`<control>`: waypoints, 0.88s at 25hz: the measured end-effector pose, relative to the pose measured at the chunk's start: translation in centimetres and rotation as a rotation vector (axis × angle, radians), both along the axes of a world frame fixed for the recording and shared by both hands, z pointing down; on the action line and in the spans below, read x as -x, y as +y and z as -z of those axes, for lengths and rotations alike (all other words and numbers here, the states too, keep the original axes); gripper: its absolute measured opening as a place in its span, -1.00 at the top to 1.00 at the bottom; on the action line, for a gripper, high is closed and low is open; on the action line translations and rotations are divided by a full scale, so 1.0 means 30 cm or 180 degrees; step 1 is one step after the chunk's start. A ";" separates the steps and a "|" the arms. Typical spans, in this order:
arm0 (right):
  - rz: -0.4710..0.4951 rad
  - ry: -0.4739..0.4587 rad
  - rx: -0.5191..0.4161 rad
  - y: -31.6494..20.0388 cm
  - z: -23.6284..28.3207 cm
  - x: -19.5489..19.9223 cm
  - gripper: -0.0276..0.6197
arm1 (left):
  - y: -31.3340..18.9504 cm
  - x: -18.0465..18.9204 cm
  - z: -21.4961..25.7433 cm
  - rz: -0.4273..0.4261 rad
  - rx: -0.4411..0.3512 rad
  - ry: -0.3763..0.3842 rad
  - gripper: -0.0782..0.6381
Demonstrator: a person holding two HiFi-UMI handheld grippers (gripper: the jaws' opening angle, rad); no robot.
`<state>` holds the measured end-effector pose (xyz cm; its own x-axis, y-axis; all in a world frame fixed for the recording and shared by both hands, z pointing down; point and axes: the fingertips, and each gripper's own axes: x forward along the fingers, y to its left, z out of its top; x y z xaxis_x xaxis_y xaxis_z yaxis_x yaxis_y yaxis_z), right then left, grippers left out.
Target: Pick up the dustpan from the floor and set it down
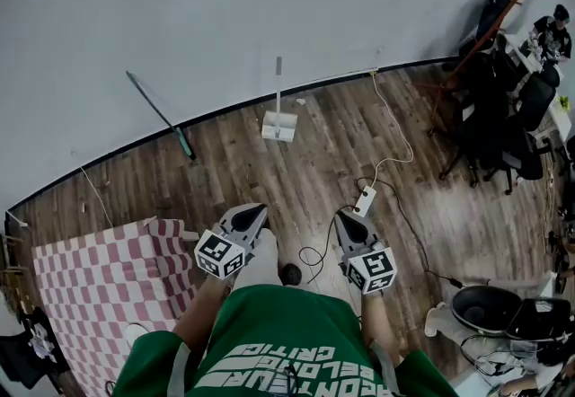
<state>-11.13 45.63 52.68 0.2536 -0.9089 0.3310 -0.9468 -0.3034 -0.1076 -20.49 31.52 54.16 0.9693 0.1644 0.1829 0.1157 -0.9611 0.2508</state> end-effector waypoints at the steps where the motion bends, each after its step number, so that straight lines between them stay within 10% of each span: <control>1: -0.0050 -0.0014 0.0006 -0.010 -0.001 -0.027 0.89 | -0.023 -0.032 -0.005 -0.0028 0.0008 0.0002 0.77; 22: -0.0188 0.0046 0.0147 -0.599 0.034 -0.387 0.89 | -0.671 -0.411 -0.011 -0.0007 0.0169 0.0038 0.77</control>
